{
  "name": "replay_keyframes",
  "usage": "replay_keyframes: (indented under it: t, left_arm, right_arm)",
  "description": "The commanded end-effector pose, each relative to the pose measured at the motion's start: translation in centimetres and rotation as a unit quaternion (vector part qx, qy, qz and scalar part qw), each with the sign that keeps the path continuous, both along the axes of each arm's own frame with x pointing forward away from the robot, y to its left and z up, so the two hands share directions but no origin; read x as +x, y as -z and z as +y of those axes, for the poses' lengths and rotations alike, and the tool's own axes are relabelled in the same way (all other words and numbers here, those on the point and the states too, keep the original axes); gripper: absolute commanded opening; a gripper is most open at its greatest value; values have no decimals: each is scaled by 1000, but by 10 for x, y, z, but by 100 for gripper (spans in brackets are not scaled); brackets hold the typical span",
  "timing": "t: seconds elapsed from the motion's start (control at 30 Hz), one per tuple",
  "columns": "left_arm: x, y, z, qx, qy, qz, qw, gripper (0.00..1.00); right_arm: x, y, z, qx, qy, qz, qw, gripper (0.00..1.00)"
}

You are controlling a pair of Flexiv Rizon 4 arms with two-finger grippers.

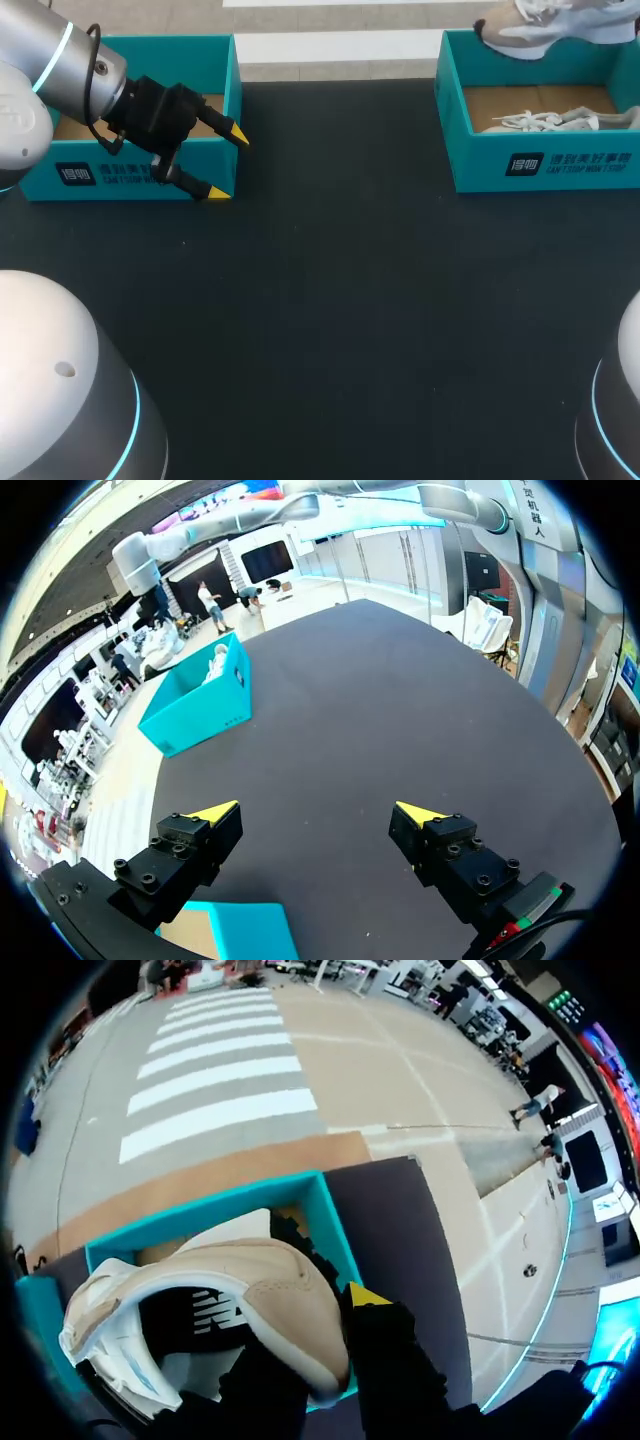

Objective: Take the shoe out of the shoebox, open the shoe tongue, remove and reinsert the insole, then place the shoe into the shoebox

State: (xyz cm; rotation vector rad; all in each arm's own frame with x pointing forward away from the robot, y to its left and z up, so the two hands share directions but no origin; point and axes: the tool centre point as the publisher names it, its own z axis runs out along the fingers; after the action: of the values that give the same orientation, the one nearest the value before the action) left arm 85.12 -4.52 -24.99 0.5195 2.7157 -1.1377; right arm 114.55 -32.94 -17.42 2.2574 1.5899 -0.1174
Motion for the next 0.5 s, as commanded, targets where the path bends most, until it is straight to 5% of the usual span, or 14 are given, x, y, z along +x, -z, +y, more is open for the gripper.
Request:
replay_keyframes:
  t: [0.03, 0.5]
  left_arm:
    - [0, 0, 0, 1, 1, 0, 1000, 100]
    - [0, 0, 0, 1, 1, 0, 1000, 100]
  right_arm:
    - [-4, 8, -3, 5, 26, -17, 999, 0]
    - [-16, 49, 0, 9, 15, 21, 1000, 0]
